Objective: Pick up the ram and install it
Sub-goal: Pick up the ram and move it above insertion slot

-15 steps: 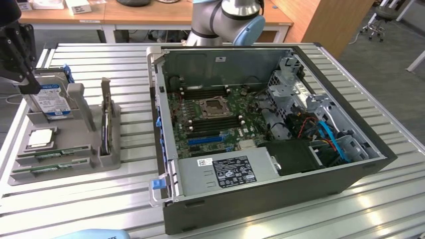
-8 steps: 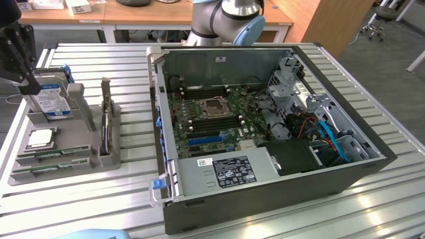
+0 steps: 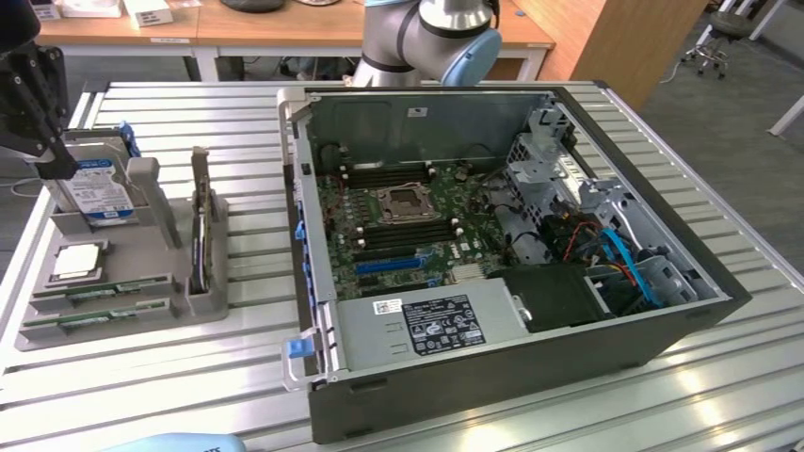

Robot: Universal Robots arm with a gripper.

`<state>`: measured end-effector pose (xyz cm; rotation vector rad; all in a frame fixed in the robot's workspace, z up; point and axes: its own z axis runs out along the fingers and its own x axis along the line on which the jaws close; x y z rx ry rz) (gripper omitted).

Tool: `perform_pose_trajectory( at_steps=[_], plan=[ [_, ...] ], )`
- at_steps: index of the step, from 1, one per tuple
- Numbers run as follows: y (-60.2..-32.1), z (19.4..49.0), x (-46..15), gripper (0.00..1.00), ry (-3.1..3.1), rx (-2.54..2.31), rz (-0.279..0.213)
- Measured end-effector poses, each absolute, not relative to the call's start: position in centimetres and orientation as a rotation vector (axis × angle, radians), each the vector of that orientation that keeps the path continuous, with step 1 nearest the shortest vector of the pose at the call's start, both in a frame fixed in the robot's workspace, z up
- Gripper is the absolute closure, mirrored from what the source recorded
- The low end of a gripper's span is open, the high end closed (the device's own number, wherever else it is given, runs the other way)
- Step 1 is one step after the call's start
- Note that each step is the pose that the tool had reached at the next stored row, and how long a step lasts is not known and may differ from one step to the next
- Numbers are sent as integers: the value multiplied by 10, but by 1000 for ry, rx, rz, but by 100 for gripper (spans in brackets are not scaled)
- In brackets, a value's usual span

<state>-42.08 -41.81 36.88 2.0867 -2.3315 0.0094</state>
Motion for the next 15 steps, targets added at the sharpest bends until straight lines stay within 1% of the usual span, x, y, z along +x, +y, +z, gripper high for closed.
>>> perform_pose_trajectory(
  at_steps=[3, 4, 5, 7, 11, 15],
  plan=[
    [-418, 369, -421, 89, -2332, 2087, 10],
    [-418, 369, -421, 84, -2332, 2087, 9],
    [-418, 369, -421, 84, -2332, 2087, 9],
    [-418, 369, -421, 71, -2331, 2087, 9],
    [-418, 369, -421, 71, -2332, 2087, 9],
    [-418, 369, -421, 71, -2339, 2093, -7]
  ],
)
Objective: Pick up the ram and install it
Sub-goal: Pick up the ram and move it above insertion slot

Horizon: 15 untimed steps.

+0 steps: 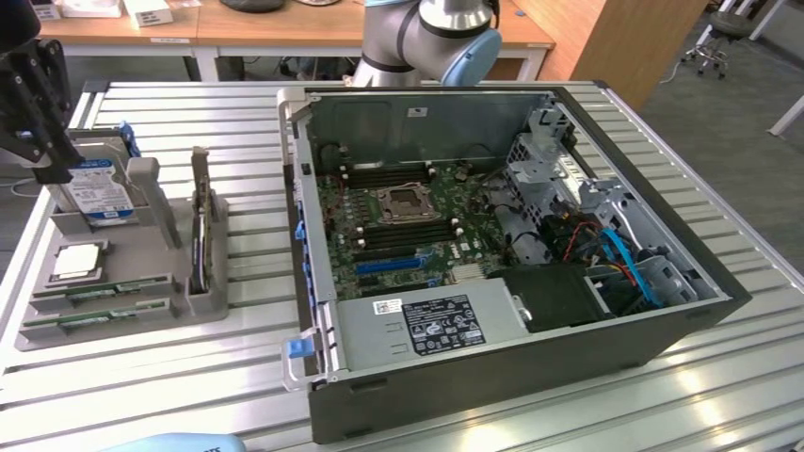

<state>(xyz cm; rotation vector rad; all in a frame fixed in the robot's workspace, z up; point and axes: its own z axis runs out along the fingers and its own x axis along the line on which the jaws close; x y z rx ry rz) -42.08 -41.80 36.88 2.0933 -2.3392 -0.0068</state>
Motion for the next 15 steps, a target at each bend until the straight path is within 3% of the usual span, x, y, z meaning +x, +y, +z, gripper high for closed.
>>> perform_pose_trajectory(
  at_steps=[15],
  plan=[
    [-420, 366, -421, 71, -2340, 2094, -9]
  ],
)
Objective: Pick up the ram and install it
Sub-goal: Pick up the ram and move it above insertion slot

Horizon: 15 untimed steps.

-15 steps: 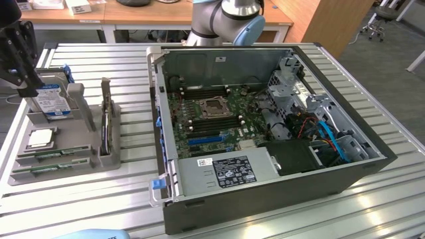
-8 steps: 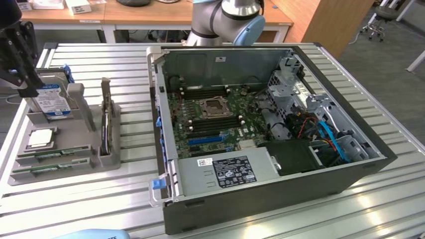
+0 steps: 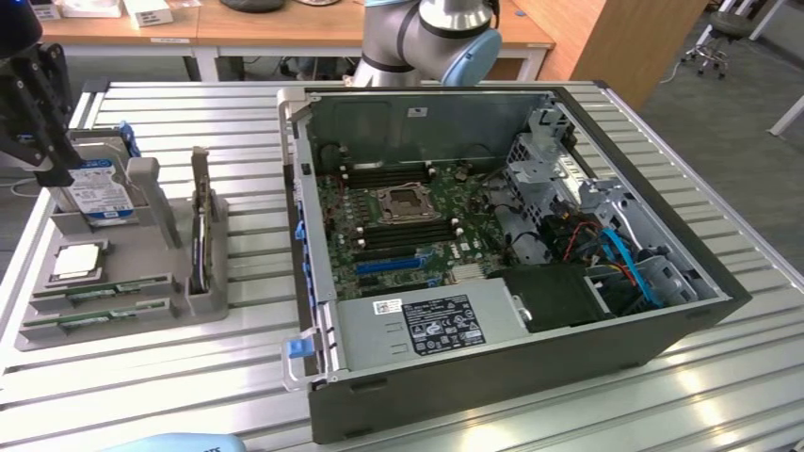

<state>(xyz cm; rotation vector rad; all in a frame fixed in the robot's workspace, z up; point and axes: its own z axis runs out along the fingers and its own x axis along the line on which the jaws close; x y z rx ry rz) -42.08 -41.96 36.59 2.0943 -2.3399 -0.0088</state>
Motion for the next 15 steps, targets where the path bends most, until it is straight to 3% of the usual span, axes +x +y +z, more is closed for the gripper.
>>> perform_pose_trajectory(
  at_steps=[15],
  plan=[
    [-420, 363, -421, 71, -2340, 2095, -9]
  ],
)
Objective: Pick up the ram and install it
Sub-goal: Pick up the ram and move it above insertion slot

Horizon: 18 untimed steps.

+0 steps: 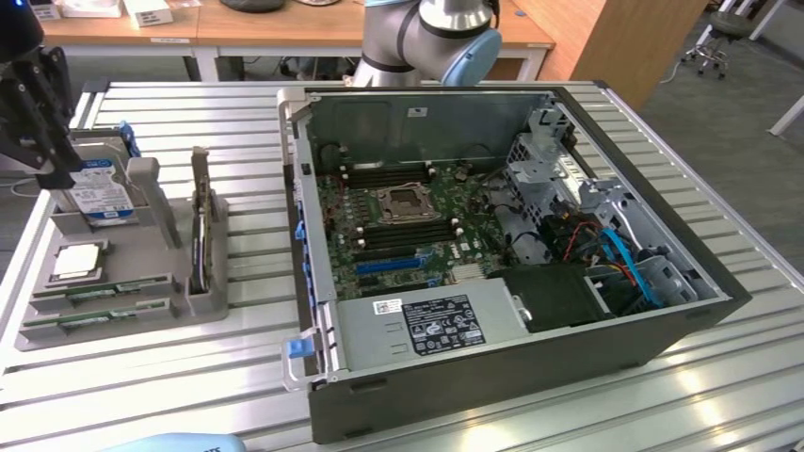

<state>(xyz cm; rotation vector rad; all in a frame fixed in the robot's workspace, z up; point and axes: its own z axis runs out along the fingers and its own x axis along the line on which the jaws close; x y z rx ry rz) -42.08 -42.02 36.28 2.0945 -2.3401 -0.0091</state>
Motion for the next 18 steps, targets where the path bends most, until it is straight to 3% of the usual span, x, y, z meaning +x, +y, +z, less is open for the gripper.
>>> perform_pose_trajectory(
  at_steps=[18],
  plan=[
    [-420, 354, -421, 71, -2339, 2093, -12]
  ],
)
